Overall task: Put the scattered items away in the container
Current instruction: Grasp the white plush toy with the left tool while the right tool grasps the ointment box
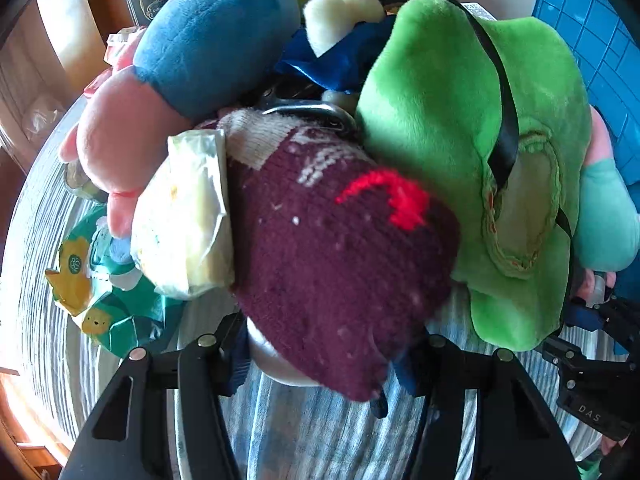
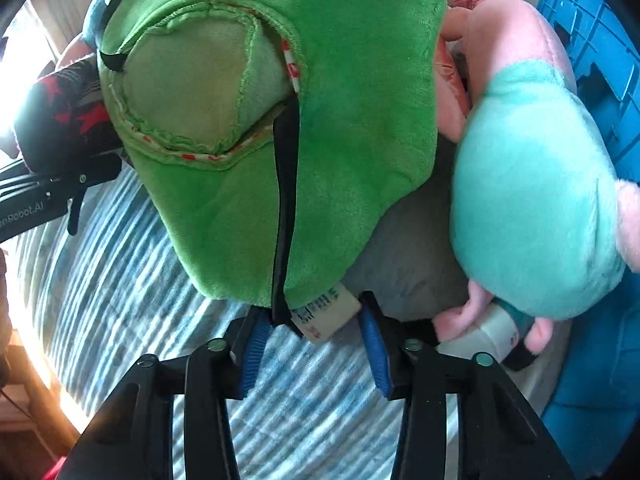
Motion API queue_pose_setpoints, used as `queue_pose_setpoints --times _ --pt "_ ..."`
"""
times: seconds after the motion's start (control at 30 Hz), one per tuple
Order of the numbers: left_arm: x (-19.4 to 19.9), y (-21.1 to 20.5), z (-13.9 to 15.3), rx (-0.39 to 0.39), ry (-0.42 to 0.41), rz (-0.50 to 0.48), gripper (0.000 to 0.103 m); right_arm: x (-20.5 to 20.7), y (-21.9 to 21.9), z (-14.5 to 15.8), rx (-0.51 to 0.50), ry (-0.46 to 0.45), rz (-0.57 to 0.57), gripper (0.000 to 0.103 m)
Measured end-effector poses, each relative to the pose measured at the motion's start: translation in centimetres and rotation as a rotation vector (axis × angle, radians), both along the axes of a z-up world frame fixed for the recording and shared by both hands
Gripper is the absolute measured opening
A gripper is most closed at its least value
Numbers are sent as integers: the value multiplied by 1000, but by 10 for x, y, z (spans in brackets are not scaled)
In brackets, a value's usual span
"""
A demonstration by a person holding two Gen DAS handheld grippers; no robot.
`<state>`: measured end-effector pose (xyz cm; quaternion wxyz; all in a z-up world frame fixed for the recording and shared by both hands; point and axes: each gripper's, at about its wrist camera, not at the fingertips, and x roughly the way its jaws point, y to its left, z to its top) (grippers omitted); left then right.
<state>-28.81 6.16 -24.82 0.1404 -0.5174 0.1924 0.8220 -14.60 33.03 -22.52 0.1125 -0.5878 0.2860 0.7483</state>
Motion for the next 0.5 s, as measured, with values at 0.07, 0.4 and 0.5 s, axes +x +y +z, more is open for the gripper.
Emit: queue_pose_setpoints --times 0.07,0.4,0.5 --pt "11 -10 1 16 -14 -1 56 5 -7 3 -41 10 -9 34" --pt "61 -29 -3 22 -31 -41 56 19 -35 14 -111 63 2 34" --pt "61 -24 -6 4 -31 -40 57 20 -28 13 -148 74 -36 37"
